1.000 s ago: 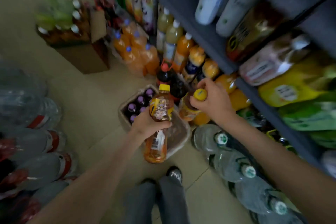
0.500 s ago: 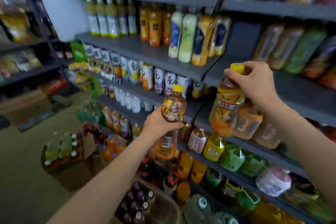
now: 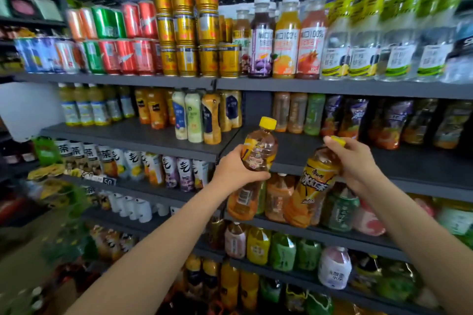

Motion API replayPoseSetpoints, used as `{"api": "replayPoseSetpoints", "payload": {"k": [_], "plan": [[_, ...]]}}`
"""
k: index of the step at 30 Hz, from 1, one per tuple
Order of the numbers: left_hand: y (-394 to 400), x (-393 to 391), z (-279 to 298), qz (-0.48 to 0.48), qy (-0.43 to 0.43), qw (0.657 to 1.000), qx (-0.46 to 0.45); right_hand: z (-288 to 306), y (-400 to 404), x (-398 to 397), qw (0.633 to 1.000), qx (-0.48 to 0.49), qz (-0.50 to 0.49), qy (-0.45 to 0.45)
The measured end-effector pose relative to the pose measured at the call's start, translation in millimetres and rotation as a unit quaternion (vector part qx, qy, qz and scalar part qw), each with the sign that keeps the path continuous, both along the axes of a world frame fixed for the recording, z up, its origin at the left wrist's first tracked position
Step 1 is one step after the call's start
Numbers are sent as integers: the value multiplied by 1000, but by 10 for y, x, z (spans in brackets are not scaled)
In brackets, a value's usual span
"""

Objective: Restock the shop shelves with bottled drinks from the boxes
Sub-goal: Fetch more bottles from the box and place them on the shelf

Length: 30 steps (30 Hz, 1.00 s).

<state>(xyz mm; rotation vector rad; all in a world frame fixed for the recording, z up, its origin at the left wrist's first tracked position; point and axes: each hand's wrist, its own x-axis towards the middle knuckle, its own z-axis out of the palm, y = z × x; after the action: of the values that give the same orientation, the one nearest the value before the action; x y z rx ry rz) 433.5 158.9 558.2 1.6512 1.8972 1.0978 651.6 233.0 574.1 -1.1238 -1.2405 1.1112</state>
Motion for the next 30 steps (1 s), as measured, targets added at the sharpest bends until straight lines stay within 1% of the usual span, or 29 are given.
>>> {"api": "replayPoseSetpoints", "payload": {"k": [2, 4, 7, 9, 12, 15, 18, 21, 23, 25, 27, 28, 30], "plan": [[221, 321, 88, -18, 18, 999, 20, 125, 128, 365, 997, 47, -46, 31], [315, 408, 101, -19, 19, 999, 32, 213, 185, 507, 992, 88, -80, 38], [672, 813, 135, -28, 35, 997, 56, 389, 393, 1024, 976, 162, -128, 75], [934, 1118, 142, -34, 27, 997, 69, 435, 564, 1358, 964, 206, -159, 58], [1329, 1635, 141, -34, -4, 996, 81, 413, 855, 1835, 951, 249, -182, -12], [1680, 2124, 109, -48, -40, 995, 80, 278, 1159, 2215, 944, 255, -192, -85], [1977, 2462, 86, -44, -51, 995, 77, 257, 1402, 2417, 942, 256, -187, -108], [2176, 2667, 59, -28, -70, 994, 78, 319, 1614, 2428, 951, 218, -146, -161], [2266, 2732, 35, -14, -98, 992, 75, 232, 1719, 2407, 954, 194, -105, -202], [2330, 2738, -5, -9, -137, 988, 67, 35, 1771, 2420, 953, 193, -83, -216], [2387, 2712, -34, -15, -159, 986, 55, -112, 1789, 2486, 956, 192, -91, -202], [2405, 2695, -40, -20, -156, 986, 46, -139, 1804, 2531, 959, 189, -93, -190], [2408, 2654, -30, -37, -129, 991, 25, -136, 1813, 2577, 960, 181, -89, -193]]}}
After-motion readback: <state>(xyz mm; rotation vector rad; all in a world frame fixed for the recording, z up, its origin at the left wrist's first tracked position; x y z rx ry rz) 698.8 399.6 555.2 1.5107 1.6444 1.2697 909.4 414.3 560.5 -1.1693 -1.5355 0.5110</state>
